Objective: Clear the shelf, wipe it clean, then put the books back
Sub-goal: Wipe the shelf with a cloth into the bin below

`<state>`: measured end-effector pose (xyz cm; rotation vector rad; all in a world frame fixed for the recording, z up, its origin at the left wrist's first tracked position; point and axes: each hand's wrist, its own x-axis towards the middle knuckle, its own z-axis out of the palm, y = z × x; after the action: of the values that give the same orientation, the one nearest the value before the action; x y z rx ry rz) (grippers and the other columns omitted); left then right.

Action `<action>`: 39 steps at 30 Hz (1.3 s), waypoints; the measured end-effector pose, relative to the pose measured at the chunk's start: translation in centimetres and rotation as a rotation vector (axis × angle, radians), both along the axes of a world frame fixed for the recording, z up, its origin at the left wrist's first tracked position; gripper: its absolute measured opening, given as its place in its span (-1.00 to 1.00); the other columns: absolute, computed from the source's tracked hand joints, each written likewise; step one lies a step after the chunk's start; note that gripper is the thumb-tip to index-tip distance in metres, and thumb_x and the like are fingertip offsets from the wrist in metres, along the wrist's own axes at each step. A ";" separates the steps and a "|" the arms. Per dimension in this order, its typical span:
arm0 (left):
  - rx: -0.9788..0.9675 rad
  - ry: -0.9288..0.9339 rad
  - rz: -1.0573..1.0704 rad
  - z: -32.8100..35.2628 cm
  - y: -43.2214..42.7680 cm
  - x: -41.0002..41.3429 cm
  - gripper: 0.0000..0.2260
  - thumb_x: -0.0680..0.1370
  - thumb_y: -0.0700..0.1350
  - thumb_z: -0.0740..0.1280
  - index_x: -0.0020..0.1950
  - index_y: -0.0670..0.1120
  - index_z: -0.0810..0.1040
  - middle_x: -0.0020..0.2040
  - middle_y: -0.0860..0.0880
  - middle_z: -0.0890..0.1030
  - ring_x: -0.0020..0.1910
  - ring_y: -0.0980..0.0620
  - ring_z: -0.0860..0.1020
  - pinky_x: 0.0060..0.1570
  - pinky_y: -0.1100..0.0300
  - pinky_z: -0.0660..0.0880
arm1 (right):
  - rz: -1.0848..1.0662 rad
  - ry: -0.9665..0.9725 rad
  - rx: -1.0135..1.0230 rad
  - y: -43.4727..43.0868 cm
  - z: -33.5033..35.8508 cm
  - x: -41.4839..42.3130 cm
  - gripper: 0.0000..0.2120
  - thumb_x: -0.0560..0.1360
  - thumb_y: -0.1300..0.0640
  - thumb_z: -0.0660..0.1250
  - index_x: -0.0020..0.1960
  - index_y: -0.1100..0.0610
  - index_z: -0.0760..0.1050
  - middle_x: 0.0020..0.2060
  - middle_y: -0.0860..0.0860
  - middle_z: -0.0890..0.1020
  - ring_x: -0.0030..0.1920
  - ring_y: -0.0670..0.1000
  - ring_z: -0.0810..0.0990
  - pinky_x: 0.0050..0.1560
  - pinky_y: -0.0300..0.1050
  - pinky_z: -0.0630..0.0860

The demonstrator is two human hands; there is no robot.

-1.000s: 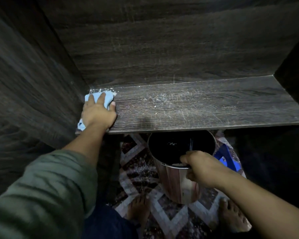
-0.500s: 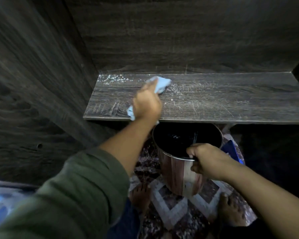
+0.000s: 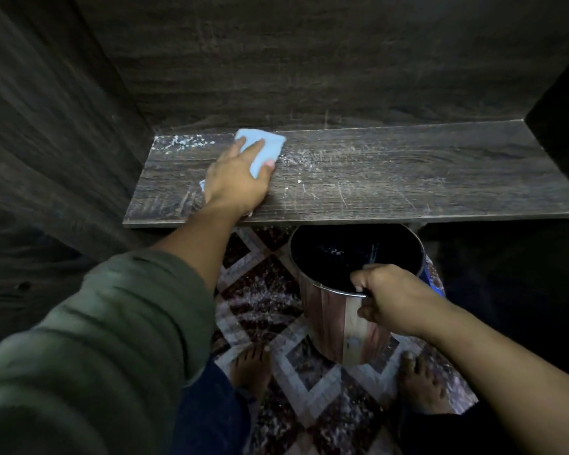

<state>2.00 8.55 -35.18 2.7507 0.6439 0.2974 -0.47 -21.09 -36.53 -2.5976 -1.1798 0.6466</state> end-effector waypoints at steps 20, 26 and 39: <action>-0.326 -0.201 -0.697 1.0 -9.9 -4.7 -0.68 0.57 -0.16 0.32 0.31 0.03 0.56 0.31 0.05 0.55 0.28 0.12 0.49 0.31 0.26 0.37 | 0.023 -0.040 0.002 -2.6 0.1 -0.1 -0.61 0.35 0.19 0.42 -0.33 0.02 0.17 -0.20 -0.04 0.40 -0.10 0.11 0.53 -0.15 -0.03 0.51; -0.219 -0.243 -0.383 1.8 -6.5 1.2 -0.66 0.57 -0.02 0.29 0.35 0.09 0.52 0.38 0.02 0.49 0.35 0.04 0.44 0.38 0.14 0.31 | -0.005 -0.015 0.018 -2.8 0.3 0.0 -0.62 0.34 0.21 0.39 -0.36 0.00 0.17 -0.20 -0.05 0.40 -0.08 0.12 0.54 -0.14 -0.04 0.52; -0.009 -0.091 -0.633 -0.6 -10.3 -0.7 -0.61 0.52 0.25 0.20 0.31 0.21 0.51 0.34 0.13 0.51 0.20 -0.03 0.51 0.25 0.06 0.35 | -0.006 -0.037 0.040 -3.6 0.9 0.3 -0.63 0.34 0.23 0.38 -0.36 0.02 0.17 -0.19 -0.03 0.44 -0.05 0.11 0.55 -0.16 -0.07 0.48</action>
<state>1.27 -1.74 -35.81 2.7376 -0.2569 0.2626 -0.14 -24.65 -35.67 -2.5900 -1.1824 0.5706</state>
